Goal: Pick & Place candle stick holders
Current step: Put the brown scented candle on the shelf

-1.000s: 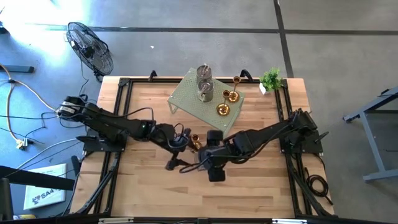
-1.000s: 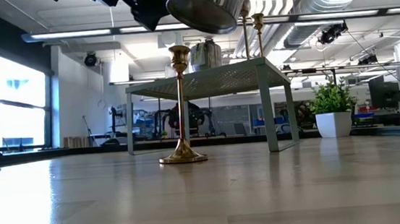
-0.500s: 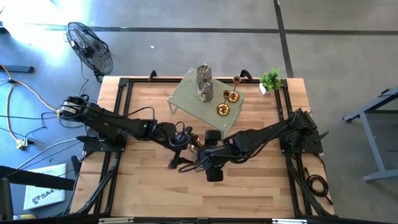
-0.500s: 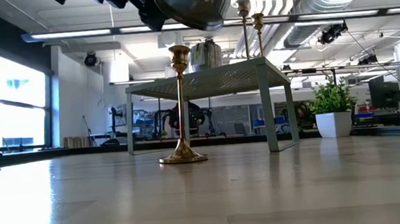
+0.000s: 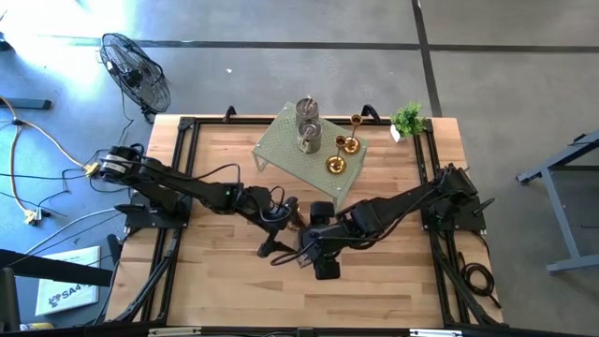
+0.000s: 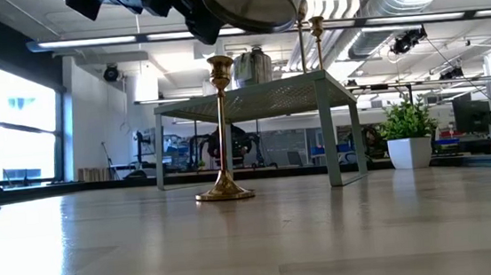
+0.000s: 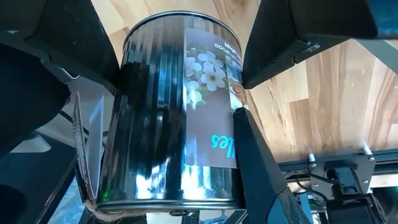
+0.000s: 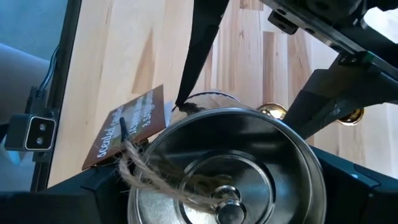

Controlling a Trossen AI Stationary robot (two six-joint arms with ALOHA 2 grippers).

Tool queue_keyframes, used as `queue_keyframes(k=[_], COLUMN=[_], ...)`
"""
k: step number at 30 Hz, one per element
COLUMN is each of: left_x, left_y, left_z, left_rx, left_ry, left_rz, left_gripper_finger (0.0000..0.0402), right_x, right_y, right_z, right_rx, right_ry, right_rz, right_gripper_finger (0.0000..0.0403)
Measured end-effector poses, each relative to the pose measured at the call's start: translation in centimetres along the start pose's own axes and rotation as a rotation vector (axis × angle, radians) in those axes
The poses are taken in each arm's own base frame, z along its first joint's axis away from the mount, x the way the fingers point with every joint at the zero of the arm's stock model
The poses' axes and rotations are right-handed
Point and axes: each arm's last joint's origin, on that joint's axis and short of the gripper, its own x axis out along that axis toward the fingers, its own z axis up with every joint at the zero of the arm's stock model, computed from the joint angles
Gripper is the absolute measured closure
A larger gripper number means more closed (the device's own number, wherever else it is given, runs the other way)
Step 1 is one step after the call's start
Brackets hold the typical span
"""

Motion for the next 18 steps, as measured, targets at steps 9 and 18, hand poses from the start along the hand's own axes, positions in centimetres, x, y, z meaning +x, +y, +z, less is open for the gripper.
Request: queue_keyframes(k=[9, 18], left_x=[0.0, 0.01], left_y=[0.02, 0.15], left_z=[-0.12, -0.14], left_rx=[-0.001, 0.007], left_ry=[0.011, 0.016], left_rz=[0.018, 0.08], left_gripper_finger=[0.0076, 0.0062], right_x=[-0.02, 0.1], right_y=[-0.04, -0.14], right_z=[-0.05, -0.16], right_rx=[-0.005, -0.003], right_ry=[0.003, 0.009], right_rz=[-0.009, -0.026], right_gripper_finger=[0.0058, 0.0058])
